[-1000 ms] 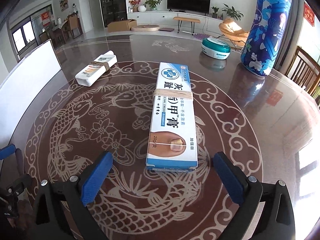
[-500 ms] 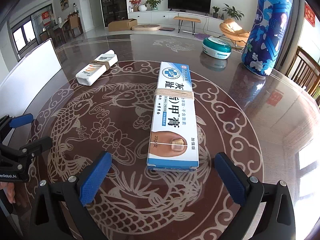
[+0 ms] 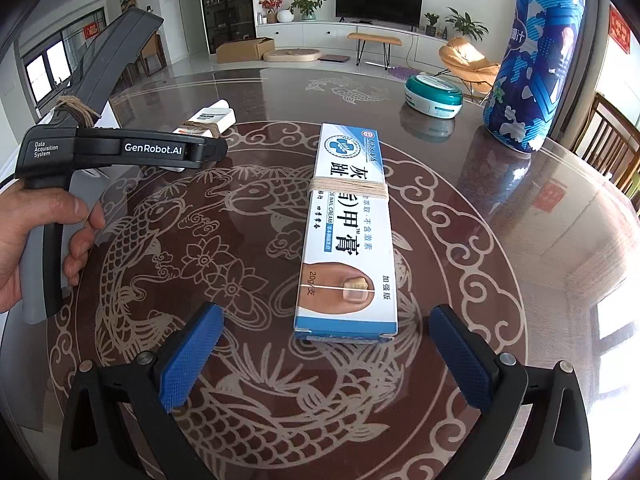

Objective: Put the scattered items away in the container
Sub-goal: 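Close the left tool on the white sunscreen bottle while the right tool holds the ointment box, then carry the sunscreen in the left tool while the right tool carries the ointment box to the white box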

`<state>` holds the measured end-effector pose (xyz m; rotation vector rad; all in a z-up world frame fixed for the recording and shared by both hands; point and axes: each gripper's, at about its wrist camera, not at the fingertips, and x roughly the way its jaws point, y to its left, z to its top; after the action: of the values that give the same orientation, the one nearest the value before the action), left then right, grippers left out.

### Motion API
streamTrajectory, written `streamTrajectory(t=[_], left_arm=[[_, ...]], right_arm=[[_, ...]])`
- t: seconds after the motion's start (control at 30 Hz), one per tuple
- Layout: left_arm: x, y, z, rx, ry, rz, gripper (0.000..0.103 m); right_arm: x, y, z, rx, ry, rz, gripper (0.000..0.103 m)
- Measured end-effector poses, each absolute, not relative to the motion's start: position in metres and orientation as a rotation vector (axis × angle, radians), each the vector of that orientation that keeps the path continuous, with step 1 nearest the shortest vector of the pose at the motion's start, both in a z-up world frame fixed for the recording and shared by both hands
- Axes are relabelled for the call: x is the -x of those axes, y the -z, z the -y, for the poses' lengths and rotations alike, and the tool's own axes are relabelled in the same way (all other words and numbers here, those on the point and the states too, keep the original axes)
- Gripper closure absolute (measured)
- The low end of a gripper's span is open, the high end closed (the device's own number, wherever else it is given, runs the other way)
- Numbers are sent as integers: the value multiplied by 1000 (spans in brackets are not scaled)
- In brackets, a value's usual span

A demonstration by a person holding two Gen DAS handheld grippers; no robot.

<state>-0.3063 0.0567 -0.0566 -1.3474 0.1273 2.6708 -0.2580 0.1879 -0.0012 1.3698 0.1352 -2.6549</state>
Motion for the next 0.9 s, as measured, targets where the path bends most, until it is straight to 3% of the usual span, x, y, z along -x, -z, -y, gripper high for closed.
streamTrajectory(t=[0.03,0.07,0.33,0.57,0.73,0.8,0.83,0.87,0.9], left_arm=[[305,53,-57,1316,-2684,-133,47],[303,52,-57,1306,-2687,-143,50],[223,52,-35,1314,-2720,-100,50],[137,54,-7,1333,-2760,-64,50],[134,53,-1,1334,-2761,-65,50],[134,53,1,1334,-2759,-58,50],[132,52,2,1334,-2759,-57,50],[132,52,2,1333,-2759,-55,50],[132,52,1,1332,-2759,-52,51]], right_arm=[[258,1,-188,-1369,2652,-135,0],[258,1,-187,-1367,2650,-138,0],[258,1,-189,-1357,2641,-118,0],[256,-6,-207,-1289,2602,82,0],[291,-8,-193,-1376,2562,-67,0],[309,-8,-190,-1411,2518,-72,8],[315,-9,-189,-1418,2515,-88,24],[319,-11,-187,-1427,2514,-119,46],[322,-13,-186,-1442,2500,-138,59]])
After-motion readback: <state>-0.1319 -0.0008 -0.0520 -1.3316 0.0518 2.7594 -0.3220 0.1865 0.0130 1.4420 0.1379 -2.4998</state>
